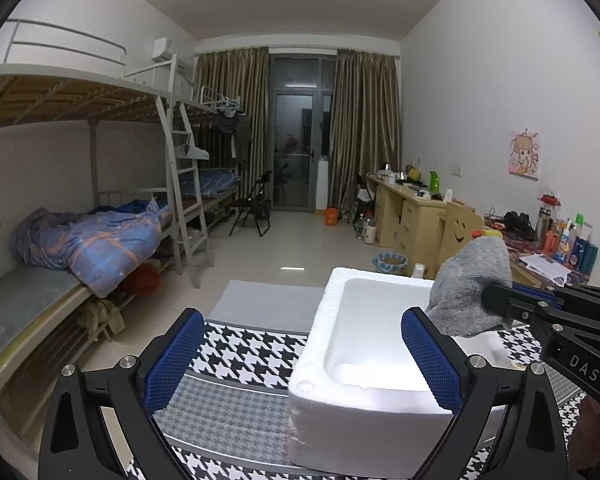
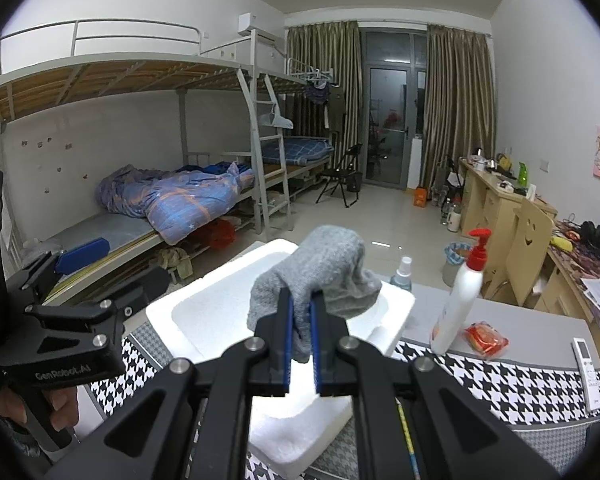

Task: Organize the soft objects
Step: 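Lower the grey sock into the foam box and open the right gripper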

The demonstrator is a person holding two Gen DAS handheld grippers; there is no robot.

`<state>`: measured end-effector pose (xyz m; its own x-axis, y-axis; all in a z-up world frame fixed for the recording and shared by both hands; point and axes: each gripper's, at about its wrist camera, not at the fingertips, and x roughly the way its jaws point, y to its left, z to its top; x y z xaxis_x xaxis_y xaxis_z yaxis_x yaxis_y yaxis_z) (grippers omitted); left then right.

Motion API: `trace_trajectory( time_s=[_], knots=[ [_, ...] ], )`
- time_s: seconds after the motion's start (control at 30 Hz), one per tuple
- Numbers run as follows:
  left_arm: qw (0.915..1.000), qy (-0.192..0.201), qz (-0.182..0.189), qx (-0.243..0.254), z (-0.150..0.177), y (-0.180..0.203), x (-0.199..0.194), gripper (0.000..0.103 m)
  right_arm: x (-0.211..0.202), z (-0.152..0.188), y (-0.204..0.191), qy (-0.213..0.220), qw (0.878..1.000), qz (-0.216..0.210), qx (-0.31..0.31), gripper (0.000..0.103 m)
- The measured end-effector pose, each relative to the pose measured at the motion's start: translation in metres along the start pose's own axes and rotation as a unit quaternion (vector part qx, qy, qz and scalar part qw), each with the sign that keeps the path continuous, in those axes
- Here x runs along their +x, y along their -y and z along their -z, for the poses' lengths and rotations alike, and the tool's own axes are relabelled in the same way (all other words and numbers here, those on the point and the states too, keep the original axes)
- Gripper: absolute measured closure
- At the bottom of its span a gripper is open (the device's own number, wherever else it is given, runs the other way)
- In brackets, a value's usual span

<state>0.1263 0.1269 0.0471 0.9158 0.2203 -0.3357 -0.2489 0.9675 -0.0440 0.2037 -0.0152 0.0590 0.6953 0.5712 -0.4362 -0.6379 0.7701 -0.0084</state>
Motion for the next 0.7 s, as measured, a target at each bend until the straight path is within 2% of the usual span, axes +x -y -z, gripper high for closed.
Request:
trace_trajectory(
  time_s=[0.27, 0.3, 0.37, 0.43, 0.5, 0.7],
  knots=[
    [1.0000, 0.000, -0.001, -0.001, 0.002, -0.004, 0.000, 0.003, 0.017, -0.002, -0.003, -0.018, 1.000, -0.010, 0.002, 0.092],
    [1.0000, -0.001, -0.001, -0.002, 0.003, -0.003, 0.000, 0.003, 0.020, -0.002, -0.002, -0.022, 1.000, -0.014, 0.005, 0.089],
    [1.0000, -0.001, -0.001, -0.004, 0.004, -0.005, 0.000, 0.002, 0.022, -0.002, -0.002, -0.026, 0.999, -0.022, 0.009, 0.076],
    [1.0000, -0.001, -0.002, -0.007, 0.004, -0.007, 0.001, 0.001, 0.023, -0.003, 0.000, -0.025, 0.999, -0.028, 0.016, 0.043],
    [1.0000, -0.003, -0.001, -0.009, 0.005, -0.010, 0.002, 0.001, 0.018, -0.002, -0.002, -0.015, 0.999, -0.027, 0.019, 0.037],
    [1.0000, -0.004, 0.000, -0.004, 0.006, -0.009, 0.002, 0.001, 0.015, -0.001, -0.005, -0.017, 1.000, -0.021, 0.015, 0.037]
  ],
)
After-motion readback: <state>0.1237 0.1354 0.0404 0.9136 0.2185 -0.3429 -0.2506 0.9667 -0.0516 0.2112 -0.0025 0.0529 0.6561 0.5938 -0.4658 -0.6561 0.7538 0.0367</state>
